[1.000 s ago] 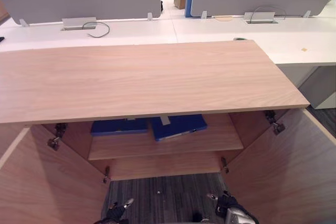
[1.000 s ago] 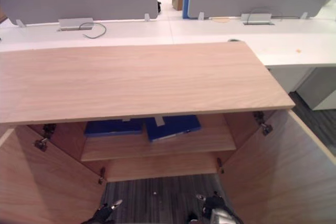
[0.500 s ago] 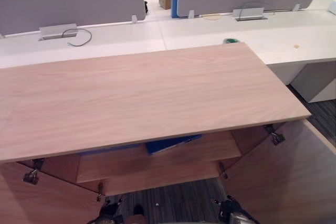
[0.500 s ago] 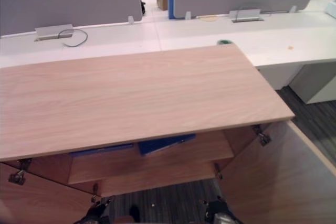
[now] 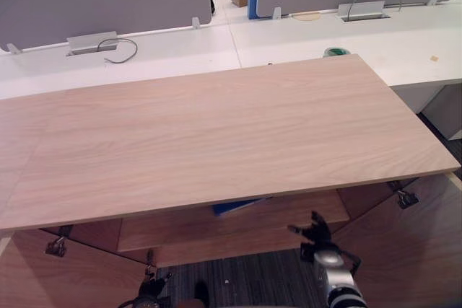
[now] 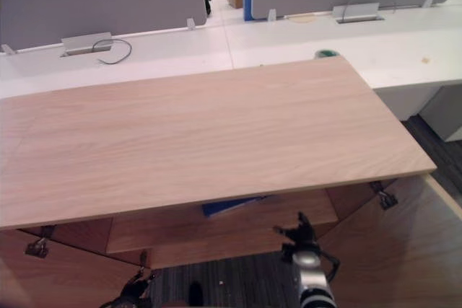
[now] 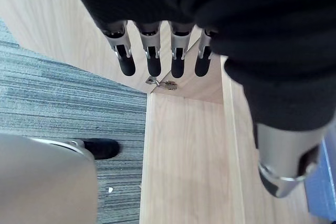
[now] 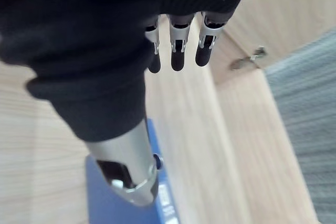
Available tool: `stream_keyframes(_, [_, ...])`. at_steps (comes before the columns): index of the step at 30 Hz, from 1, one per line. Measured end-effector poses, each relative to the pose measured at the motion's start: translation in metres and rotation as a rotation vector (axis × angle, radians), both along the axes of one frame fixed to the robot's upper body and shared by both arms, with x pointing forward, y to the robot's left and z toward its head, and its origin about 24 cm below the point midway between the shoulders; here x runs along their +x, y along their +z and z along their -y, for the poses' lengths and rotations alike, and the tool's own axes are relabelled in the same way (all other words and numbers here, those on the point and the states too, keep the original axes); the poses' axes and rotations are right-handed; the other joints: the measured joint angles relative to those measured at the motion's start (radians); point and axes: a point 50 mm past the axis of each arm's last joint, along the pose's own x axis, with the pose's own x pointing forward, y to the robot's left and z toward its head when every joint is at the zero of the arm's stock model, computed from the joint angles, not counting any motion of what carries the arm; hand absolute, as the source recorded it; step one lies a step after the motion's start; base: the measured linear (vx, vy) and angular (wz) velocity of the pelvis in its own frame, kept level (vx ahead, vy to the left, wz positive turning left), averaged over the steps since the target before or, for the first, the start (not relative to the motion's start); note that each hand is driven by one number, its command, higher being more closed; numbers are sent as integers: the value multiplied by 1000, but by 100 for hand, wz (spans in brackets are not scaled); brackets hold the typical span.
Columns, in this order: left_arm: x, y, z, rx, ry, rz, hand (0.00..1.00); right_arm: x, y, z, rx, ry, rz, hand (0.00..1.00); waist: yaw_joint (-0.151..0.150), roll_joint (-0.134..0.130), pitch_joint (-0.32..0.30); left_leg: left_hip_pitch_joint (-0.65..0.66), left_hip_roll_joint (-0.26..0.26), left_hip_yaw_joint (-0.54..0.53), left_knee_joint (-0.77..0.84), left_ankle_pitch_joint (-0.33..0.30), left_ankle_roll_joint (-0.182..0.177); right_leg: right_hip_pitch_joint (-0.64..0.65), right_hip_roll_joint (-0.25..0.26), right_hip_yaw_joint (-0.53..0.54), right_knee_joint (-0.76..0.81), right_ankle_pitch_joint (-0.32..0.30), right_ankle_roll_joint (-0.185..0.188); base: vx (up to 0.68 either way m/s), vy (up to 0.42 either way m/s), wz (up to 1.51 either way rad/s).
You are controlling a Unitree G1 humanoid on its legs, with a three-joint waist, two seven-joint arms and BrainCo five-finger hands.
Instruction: Walk over to the cabinet, pick up the folder, carry it to the office cabinet, place the folder inside the office cabinet, then close the office cabinet door
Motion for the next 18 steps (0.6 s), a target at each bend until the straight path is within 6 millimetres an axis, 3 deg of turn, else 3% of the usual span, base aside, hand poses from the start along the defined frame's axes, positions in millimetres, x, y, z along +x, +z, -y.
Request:
stream_keyframes(3, [8, 4, -3, 16, -18, 34, 0, 31, 39, 11, -159, 76, 131, 0, 1, 15, 32, -147, 26, -10, 253, -112, 12, -106, -14, 4, 182, -62, 0, -67, 41, 4])
stream_keyframes(5, [16, 8, -9, 38, -34, 56, 0, 60, 85, 15, -297, 124, 289, 0, -1, 21, 65, -255, 33, -11, 420, -185, 14, -222, -43, 26, 364, -136, 5, -145, 64, -6])
stream_keyframes(9, [20, 10, -12, 55, -57, 64, 0, 82, 142, 28, -528, 149, 467, 0, -5, 40, 134, -383, 27, -21, 627, -274, 32, -337, -90, 51, 564, -241, 23, -156, 40, 8])
stream_keyframes(12, [12, 7, -12, 54, -54, 41, 0, 85, 154, 32, -598, 168, 492, 0, -4, 42, 158, -470, 18, -30, 732, -310, 43, -409, -118, 62, 671, -284, 32, -111, 66, 13])
stream_keyframes(18, [14, 7, -11, 54, -65, 46, 0, 93, 175, 36, -703, 199, 527, 0, -1, 51, 211, -586, -2, -37, 889, -360, 57, -513, -166, 86, 841, -351, 42, -85, 51, 13])
